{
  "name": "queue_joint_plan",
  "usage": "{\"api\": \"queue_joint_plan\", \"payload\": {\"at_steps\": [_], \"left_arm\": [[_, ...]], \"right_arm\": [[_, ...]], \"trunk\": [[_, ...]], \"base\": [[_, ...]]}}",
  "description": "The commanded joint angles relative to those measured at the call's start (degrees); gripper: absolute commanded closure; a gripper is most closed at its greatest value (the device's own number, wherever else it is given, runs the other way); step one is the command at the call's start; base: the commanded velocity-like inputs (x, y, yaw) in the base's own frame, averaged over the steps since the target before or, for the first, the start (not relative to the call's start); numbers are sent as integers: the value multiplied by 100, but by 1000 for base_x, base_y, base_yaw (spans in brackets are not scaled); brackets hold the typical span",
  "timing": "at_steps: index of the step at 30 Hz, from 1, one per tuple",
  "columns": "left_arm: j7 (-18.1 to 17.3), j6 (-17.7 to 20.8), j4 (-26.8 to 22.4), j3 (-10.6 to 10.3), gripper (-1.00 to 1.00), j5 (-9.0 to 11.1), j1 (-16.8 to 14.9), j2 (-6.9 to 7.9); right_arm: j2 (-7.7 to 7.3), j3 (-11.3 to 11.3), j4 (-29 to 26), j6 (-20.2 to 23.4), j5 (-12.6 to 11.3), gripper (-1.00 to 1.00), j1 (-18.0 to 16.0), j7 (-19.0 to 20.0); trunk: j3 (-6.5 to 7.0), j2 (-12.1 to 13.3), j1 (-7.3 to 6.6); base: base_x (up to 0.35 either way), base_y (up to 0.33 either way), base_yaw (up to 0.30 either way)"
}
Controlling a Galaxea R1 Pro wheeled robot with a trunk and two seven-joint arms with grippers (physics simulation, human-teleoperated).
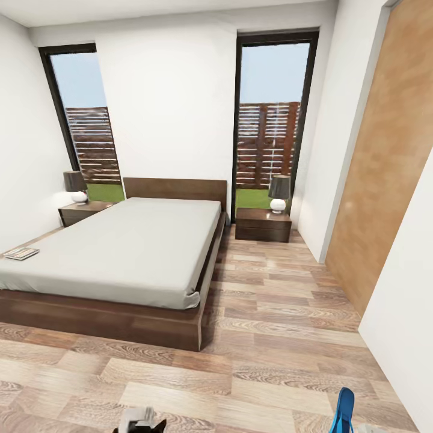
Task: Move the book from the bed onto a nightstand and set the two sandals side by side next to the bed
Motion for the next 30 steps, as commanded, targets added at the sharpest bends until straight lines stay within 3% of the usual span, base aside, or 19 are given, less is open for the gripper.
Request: {"api": "queue_joint_plan", "payload": {"at_steps": [1, 5, 7, 9, 10, 12, 14, 18, 22, 24, 30], "left_arm": [[186, 466, -432, 2, -100, 54, 0, 1], [1129, 1756, -1863, -56, -100, 58, -8, -64], [1945, 2227, -2159, -346, -100, 19, -175, -324], [2922, 2407, -1652, -776, -100, -131, -422, -554], [3249, 2435, -1268, -917, -100, -179, -545, -626], [3529, 2415, -707, -1039, -100, -211, -754, -698], [3658, 2297, -206, -1101, -100, -224, -957, -733], [3654, 1661, 928, -1156, -100, -235, -1245, -754], [3412, 1239, 1434, -1162, -100, -236, -1415, -743], [3246, 1202, 1469, -1159, -100, -237, -1430, -741], [3208, 1194, 1456, -1158, -100, -238, -1433, -740]], "right_arm": [[-1, 47, 6, -20, -47, 100, -4, 26], [-1, 47, 6, -20, -47, 100, -4, 26], [-2, 47, 6, -20, -47, 100, -4, 26], [-2, 46, 6, -19, -47, 100, -4, 29], [-5, 47, 6, -16, -47, 100, -4, 34], [-7, 46, 6, -14, -47, 100, -4, 38], [-8, 47, 6, -13, -50, 100, -4, 41], [-9, 46, 5, -12, -54, 100, -4, 47], [-10, 39, -2, -4, -63, 100, -4, 52], [-10, 39, 1, -3, -58, 100, -4, 52], [-10, 38, -2, -5, -56, 100, -4, 52]], "trunk": [[-7, -3, 0], [-7, -3, 0], [-7, -3, 0], [-7, -3, 0], [-7, -3, 0], [-7, -3, 0], [-7, -3, 0], [-7, -3, 0], [-7, -3, 0], [-7, -3, 0], [-7, -3, 0]], "base": [[0, 0, 0], [0, 0, 0], [0, 0, 0], [0, 0, 0], [0, 0, 0], [0, 0, 0], [0, 0, 0], [0, 0, 0], [0, 0, 0], [0, 0, 0], [0, 0, 0]]}}
